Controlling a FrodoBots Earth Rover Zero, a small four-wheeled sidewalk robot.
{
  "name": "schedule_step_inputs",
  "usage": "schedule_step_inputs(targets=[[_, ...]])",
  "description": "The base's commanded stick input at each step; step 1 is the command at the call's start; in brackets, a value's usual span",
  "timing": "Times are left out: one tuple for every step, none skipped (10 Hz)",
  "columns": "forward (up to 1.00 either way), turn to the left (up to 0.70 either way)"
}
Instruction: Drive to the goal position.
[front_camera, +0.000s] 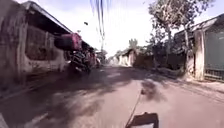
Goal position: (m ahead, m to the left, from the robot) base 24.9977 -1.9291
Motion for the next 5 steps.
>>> schedule_step_inputs(targets=[[1.00, 0.00], [1.00, 0.00], [1.00, 0.00], [1.00, 0.00], [1.00, 0.00]])
